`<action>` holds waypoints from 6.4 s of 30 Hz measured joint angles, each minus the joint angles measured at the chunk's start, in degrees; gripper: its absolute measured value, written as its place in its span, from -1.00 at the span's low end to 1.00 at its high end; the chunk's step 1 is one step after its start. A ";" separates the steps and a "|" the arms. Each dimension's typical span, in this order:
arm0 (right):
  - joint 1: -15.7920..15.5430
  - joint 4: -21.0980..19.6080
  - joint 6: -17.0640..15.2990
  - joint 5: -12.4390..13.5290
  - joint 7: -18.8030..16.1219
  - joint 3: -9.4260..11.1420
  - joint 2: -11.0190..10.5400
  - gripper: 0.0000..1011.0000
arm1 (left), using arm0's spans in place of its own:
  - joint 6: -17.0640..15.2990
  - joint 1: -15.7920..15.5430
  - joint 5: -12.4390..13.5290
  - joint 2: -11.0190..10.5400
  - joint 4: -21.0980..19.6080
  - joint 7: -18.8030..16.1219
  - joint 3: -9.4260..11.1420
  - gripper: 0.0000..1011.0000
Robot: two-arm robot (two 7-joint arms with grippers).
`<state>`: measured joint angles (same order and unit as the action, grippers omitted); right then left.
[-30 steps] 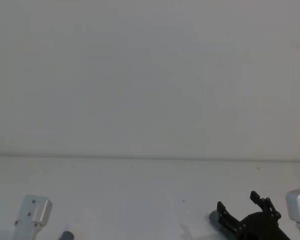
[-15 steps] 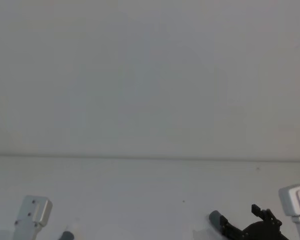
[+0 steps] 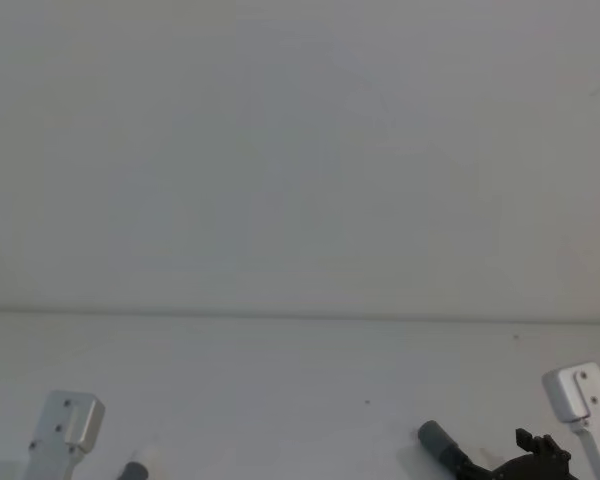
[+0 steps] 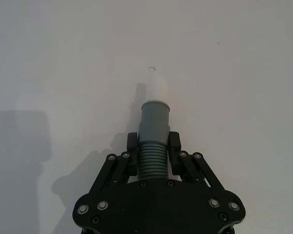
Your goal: Use both hands to pick up one end of the pipe from the table, align the ends, and insert them.
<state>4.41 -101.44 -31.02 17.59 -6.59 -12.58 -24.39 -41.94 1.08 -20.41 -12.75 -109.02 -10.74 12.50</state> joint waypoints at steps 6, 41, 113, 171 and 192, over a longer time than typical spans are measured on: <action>1.72 0.74 -3.00 -0.72 0.18 -0.61 -0.04 0.98 | 0.00 0.01 0.00 0.00 0.01 0.00 0.00 -0.34; 3.94 0.72 -9.49 -4.10 -0.19 -3.25 0.33 0.98 | 0.00 0.00 0.00 0.00 0.00 0.00 0.00 -0.34; 3.61 0.75 -15.34 -6.17 3.67 -3.78 6.35 -0.58 | 0.00 0.00 0.00 0.00 0.00 0.00 0.00 -0.34; -4.22 -8.15 7.07 -6.66 -17.60 -4.49 -13.42 -0.75 | 9.47 0.67 2.33 -15.93 -8.09 18.39 2.18 -0.34; -12.35 -12.18 21.04 -3.92 -25.65 -0.70 -24.48 -0.77 | 14.96 -0.21 -1.55 -25.02 -8.98 33.09 0.82 -0.34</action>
<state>-7.95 -113.62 -9.97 13.67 -32.24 -13.28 -48.87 -26.98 0.88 -21.96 -37.77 -118.01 22.35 13.32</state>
